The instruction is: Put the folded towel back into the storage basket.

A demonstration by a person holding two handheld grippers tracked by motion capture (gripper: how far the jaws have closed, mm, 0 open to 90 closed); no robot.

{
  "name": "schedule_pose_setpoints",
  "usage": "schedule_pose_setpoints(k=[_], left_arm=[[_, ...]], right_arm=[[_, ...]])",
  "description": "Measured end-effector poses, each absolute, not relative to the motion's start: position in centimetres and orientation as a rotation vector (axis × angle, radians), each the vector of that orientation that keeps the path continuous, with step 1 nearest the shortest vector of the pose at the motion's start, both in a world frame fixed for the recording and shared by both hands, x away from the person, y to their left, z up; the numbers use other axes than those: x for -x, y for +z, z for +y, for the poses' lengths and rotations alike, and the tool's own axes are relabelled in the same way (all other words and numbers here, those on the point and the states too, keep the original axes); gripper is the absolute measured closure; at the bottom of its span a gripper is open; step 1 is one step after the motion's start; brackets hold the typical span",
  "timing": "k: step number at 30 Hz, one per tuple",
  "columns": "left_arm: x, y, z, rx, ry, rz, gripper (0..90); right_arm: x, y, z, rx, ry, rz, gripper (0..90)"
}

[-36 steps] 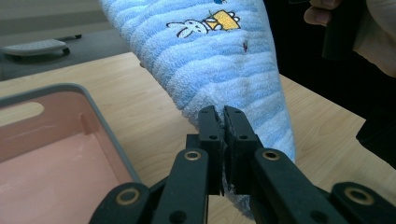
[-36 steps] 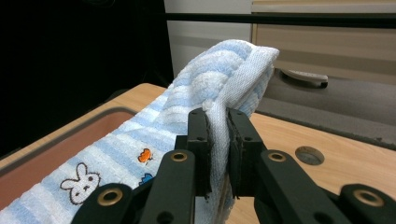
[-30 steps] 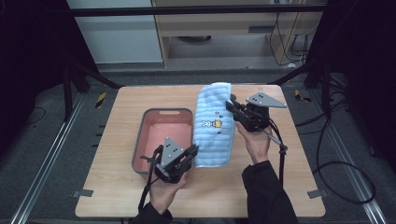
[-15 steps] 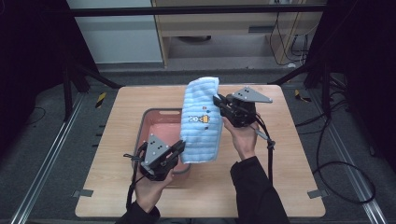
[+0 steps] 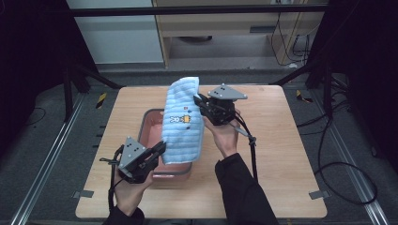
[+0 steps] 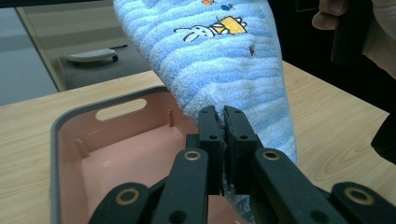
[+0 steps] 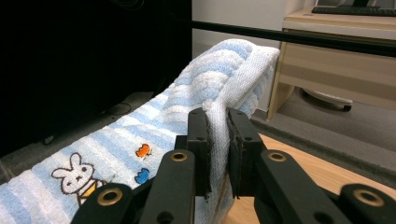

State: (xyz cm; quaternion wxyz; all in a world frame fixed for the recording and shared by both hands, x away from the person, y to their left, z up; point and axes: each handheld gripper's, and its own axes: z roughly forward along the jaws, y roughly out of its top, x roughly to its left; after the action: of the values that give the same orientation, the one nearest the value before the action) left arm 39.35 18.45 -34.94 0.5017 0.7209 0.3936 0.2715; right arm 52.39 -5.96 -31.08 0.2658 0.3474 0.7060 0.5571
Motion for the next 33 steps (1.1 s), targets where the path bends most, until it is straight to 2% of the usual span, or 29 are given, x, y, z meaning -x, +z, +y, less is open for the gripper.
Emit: schedule_pose_setpoints(k=[12,28,33], left_arm=[[-39.6,-36.0,21.7,-1.747,0.657,1.026,86.1],[-41.0,-38.9,21.3,-1.843,0.614,1.095,86.0],[-41.4,-39.7,21.4,-1.875,0.642,1.106,86.0]], right_arm=[[-53.7,-32.6,-2.2,-0.921,1.483,1.97,81.0],[-55.7,-37.2,-1.0,-1.005,1.435,2.035,80.9],[-56.3,-38.6,-0.7,-1.03,1.417,2.058,80.9]])
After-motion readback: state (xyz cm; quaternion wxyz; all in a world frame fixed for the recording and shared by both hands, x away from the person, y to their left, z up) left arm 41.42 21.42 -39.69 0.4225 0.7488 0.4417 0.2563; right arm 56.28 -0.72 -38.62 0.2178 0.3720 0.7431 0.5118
